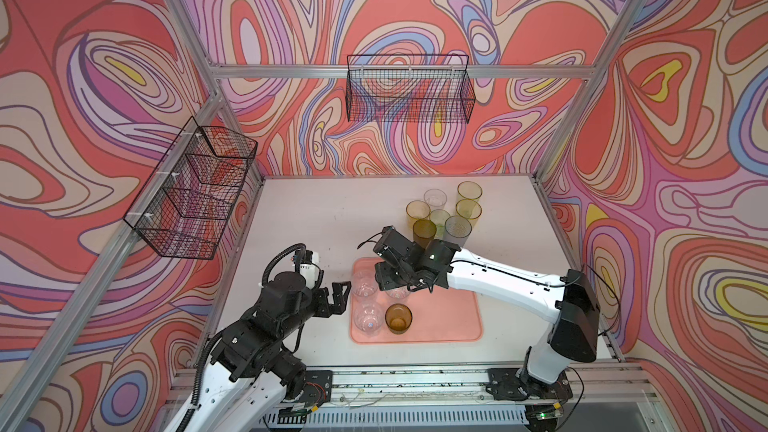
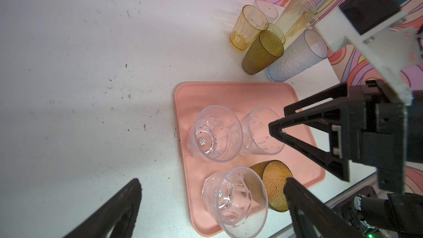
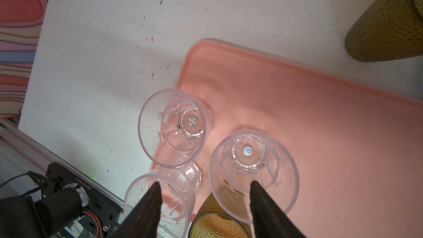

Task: Place the glasses into the tray
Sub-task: Place the glass on the tray.

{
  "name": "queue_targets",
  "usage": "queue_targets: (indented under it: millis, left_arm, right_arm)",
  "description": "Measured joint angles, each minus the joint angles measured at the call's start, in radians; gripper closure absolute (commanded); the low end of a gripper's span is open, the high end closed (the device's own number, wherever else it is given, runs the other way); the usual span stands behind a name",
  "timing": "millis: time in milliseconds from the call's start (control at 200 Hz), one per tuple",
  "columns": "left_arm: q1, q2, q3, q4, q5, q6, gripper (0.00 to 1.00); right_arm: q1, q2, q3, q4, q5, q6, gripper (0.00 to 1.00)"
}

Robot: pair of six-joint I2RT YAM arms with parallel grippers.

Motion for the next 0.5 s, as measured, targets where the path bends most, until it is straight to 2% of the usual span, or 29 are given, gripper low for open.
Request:
queue_targets:
  millis: [185, 501]
  left_arm:
    - [0.000, 0.073, 0.006, 0.012, 0.012, -0.030, 0.00]
    - [0.000, 0.271, 0.077, 0.072, 0.066, -0.067, 0.00]
  right_arm:
    - [0.000, -0.103, -0.076, 0.002, 0.064, 0.002, 0.18]
    - [-0.037, -0.289, -0.267, 0.026, 0.121, -0.001, 0.15]
